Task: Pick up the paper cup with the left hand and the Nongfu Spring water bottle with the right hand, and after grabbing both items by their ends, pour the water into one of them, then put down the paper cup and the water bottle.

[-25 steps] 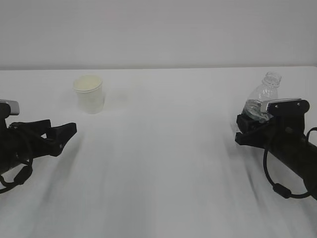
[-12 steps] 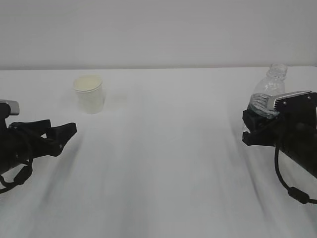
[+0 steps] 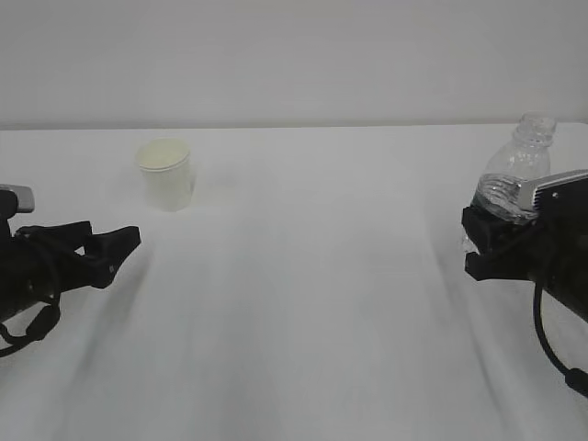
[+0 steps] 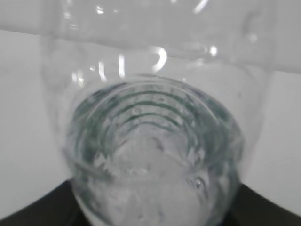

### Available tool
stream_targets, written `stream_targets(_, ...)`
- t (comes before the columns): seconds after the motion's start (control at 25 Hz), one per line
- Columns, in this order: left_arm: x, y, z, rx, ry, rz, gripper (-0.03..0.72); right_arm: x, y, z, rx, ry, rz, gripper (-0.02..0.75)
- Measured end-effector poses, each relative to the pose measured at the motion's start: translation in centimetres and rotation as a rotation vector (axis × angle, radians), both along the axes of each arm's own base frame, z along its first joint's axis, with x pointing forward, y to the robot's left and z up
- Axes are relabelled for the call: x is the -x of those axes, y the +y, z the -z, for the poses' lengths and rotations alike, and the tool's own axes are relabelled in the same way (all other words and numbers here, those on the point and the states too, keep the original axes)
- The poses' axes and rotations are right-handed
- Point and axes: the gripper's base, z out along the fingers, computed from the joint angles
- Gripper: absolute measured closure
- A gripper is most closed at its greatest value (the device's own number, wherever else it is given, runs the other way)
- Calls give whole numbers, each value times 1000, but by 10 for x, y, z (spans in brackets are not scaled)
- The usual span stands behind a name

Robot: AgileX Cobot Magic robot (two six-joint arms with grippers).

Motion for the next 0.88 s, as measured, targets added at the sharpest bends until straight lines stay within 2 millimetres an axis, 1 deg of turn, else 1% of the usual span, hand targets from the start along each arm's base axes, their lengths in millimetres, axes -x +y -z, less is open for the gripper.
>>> stream_targets(0.24, -4, 3, -2, 9, -9, -49, 93, 9, 0, -4, 6, -1, -17, 369)
stream_targets(0.44, -15, 2, -4, 13, -38, -52, 90, 10, 1, -4, 9, 1, -30, 370)
stream_targets(0.56, -26, 1, -3, 16, -55, -52, 89, 12, 3, -4, 13, 1, -51, 370)
stream_targets(0.88, -54, -4, 17, 12, -56, -30, 88, 14, 7, -3, 16, 6, -102, 370)
